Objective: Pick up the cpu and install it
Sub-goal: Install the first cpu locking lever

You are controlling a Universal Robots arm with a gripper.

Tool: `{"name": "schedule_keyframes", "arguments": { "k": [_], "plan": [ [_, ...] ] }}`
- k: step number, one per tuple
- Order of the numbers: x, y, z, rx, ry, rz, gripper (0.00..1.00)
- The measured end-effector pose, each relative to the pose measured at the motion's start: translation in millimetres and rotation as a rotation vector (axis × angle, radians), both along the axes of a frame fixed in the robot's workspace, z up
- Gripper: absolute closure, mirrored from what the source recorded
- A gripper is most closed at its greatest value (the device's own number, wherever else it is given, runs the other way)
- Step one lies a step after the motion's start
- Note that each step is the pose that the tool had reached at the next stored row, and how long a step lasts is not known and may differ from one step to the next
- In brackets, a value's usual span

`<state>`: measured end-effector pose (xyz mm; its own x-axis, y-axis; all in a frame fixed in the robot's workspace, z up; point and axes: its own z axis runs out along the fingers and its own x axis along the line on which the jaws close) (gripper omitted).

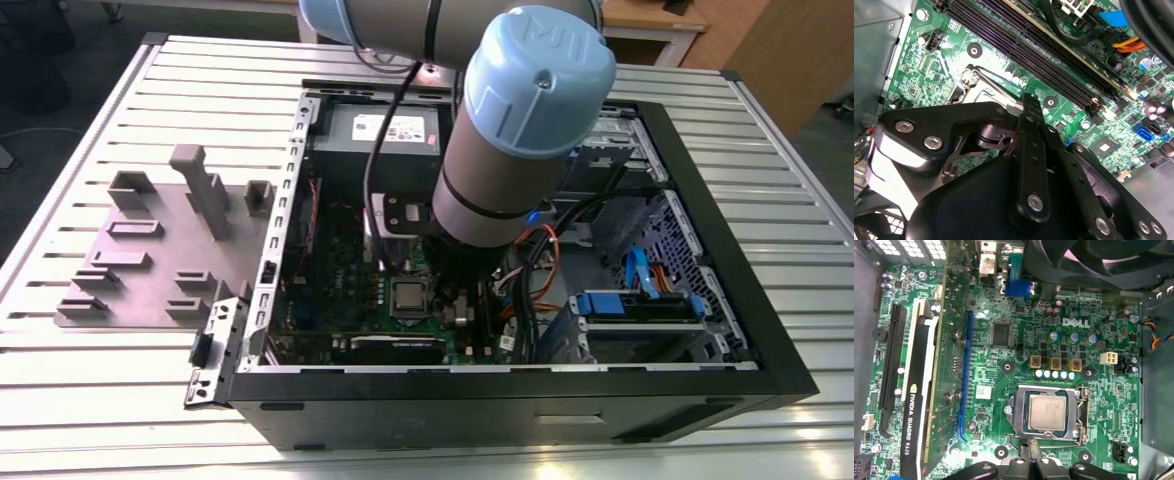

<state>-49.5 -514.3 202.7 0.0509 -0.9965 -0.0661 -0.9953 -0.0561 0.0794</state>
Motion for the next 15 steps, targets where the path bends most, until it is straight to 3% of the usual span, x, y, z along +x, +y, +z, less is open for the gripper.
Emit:
{"name": "schedule_keyframes", "arguments": {
  "k": [7,15],
  "plan": [
    [0.0,0.2,-2.7,-0.0072,0.0002,0.016,0.89],
    [0.0,0.2,-3.0,-0.0071,0.0001,0.017,0.89]
  ]
}}
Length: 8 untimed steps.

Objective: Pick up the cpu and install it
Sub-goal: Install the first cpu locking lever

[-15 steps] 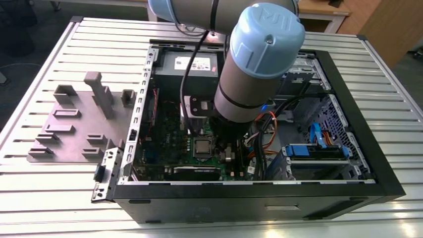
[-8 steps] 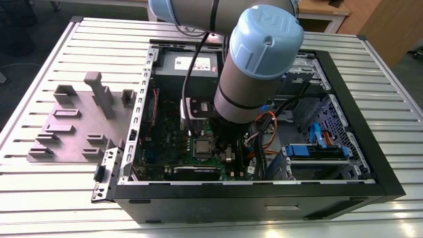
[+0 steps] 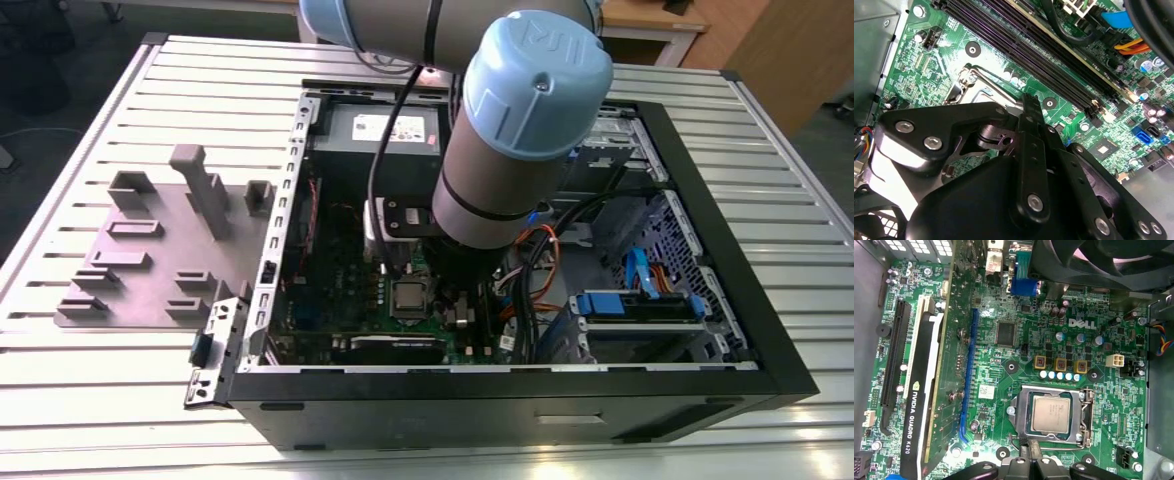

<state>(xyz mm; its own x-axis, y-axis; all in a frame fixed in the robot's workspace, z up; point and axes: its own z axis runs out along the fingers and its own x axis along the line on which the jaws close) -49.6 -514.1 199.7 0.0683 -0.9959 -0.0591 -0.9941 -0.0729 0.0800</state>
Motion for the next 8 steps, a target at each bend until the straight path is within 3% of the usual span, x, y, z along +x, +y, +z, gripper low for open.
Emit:
{"name": "schedule_keyframes", "arguments": {
  "k": [8],
  "plan": [
    [0.0,0.0,-0.1,-0.0008,0.0,0.001,0.89]
  ]
}}
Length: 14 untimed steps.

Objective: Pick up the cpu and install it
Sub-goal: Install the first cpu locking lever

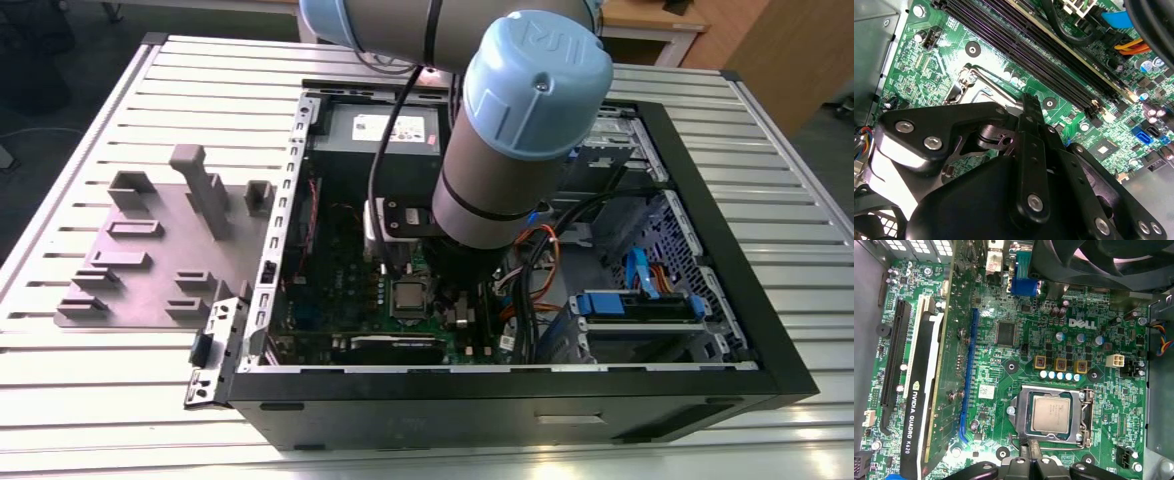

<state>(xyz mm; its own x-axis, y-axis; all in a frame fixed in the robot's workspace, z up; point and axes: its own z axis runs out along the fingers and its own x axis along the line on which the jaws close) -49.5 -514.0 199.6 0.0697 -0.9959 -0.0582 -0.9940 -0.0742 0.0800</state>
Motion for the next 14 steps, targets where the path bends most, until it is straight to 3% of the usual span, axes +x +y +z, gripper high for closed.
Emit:
{"name": "schedule_keyframes", "arguments": {
  "k": [3,14],
  "plan": [
    [0.0,0.0,-0.1,-0.0057,0.0,0.0,0.89],
    [0.0,0.1,-1.6,-0.0061,0.0,0.0,0.89]
  ]
}}
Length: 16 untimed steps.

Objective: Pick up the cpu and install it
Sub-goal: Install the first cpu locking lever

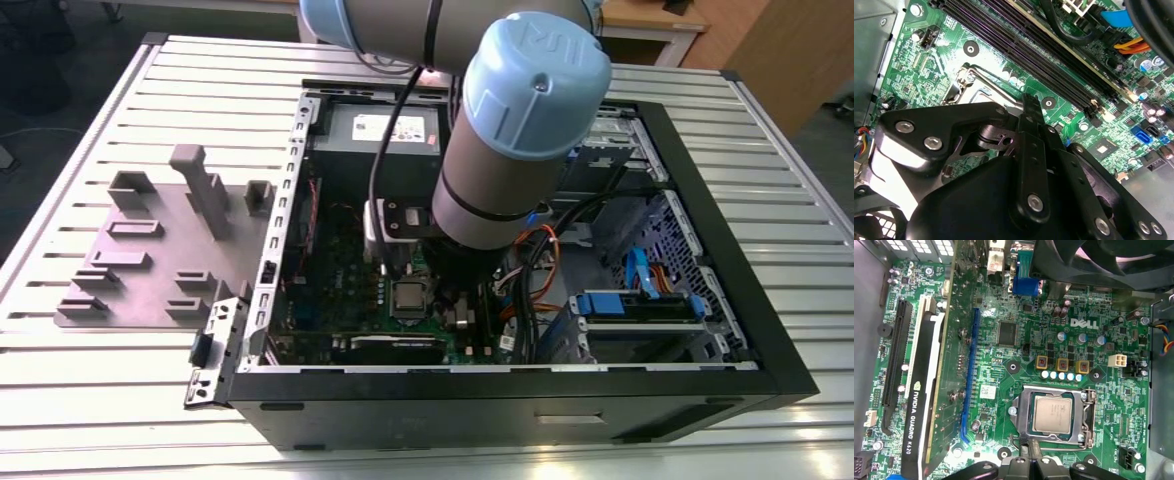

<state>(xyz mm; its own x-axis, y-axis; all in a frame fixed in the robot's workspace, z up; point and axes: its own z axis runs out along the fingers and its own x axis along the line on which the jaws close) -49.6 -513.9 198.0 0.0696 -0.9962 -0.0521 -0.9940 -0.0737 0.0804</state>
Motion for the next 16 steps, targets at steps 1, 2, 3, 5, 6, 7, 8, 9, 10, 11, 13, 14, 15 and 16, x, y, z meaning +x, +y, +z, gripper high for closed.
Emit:
{"name": "schedule_keyframes", "arguments": {
  "k": [1,2,3,5,6,7,8,9,10,11,13,14,15,16],
  "plan": [
    [0.0,0.0,-0.4,-0.0001,0.0,0.0,0.89],
    [0.0,0.1,-0.8,-0.0002,0.0001,0.0,0.89],
    [0.0,0.1,-1.0,-0.0004,0.0001,0.0,0.89],
    [0.0,0.1,-1.2,-0.0007,0.0001,0.0,0.89],
    [0.0,0.1,-1.4,-0.0005,0.0,0.0,0.89],
    [0.0,0.1,-1.4,-0.0004,0.0,0.0,0.89],
    [0.0,0.1,-1.5,-0.0004,0.0,0.0,0.89],
    [0.0,0.1,-1.7,-0.0003,0.0,0.0,0.89],
    [0.0,0.1,-1.8,-0.0003,0.0,0.0,0.89],
    [0.0,0.1,-1.8,-0.0004,0.0,0.0,0.89],
    [0.5,0.1,-2.1,-0.0003,0.0,0.0,0.89],
    [0.9,0.1,-2.5,-0.0002,0.0,0.0,0.89],
    [1.2,0.1,-3.0,0.0,-0.0001,0.0,0.89],
    [1.4,0.1,-3.2,-0.0003,0.0,0.0,0.89]
  ]
}}
